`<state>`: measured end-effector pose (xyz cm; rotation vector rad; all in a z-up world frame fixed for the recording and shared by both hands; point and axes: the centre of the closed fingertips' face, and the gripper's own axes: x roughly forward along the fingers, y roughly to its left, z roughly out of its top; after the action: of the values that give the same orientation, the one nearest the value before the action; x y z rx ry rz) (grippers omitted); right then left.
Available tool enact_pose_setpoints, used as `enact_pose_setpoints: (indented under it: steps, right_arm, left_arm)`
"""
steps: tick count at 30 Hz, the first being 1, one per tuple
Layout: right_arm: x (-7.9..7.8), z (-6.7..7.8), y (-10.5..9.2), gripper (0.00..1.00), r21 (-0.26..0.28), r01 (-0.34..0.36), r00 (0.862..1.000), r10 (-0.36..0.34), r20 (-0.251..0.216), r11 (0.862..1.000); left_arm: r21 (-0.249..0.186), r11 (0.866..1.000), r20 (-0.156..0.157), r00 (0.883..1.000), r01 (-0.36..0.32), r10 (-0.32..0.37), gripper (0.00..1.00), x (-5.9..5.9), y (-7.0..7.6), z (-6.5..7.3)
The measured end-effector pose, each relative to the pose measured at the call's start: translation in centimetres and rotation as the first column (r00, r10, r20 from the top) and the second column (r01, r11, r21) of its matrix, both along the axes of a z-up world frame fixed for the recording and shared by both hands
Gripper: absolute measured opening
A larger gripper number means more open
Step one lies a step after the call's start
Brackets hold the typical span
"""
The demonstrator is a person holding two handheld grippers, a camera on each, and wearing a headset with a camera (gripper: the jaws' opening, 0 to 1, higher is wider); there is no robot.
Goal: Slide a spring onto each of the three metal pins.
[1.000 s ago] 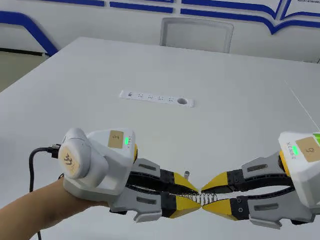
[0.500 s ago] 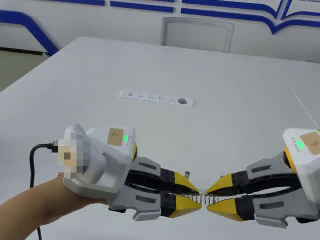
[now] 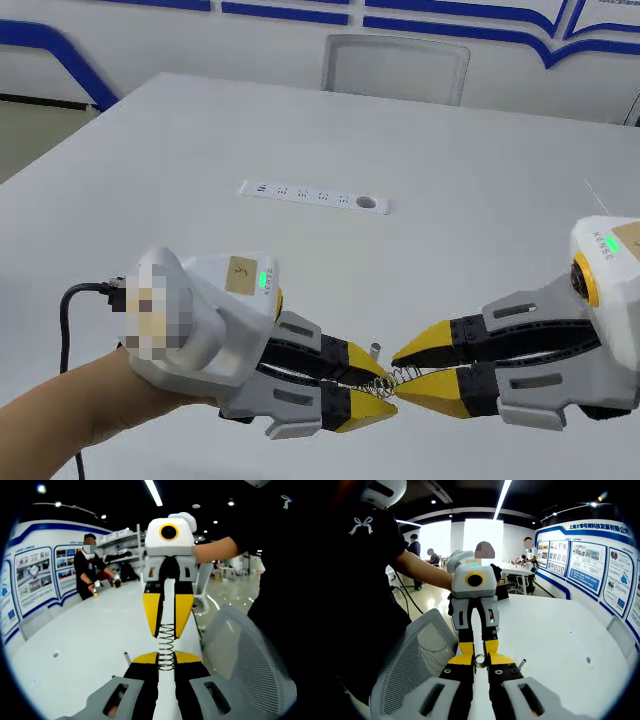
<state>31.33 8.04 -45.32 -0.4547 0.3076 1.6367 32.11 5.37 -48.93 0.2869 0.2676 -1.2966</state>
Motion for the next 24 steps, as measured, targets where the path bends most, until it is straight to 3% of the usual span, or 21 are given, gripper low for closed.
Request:
enact_pose_setpoints:
  steps: [13,24]
  right_arm:
    - [-0.1,1.3,1.9,0.11,0.092,0.033,0.998,-0.029,-0.048,0.995]
    - [0.1,0.7,2.0,0.13,0.056,0.057,0.997,-0.054,-0.056,0.997]
  left_arm:
    - [-0.047,0.999,-0.001,1.0,-0.011,0.011,0.1,0.4,-0.6,0.8]
    - [-0.052,0.998,-0.012,1.0,-0.018,0.018,0.1,0.5,-0.2,0.5]
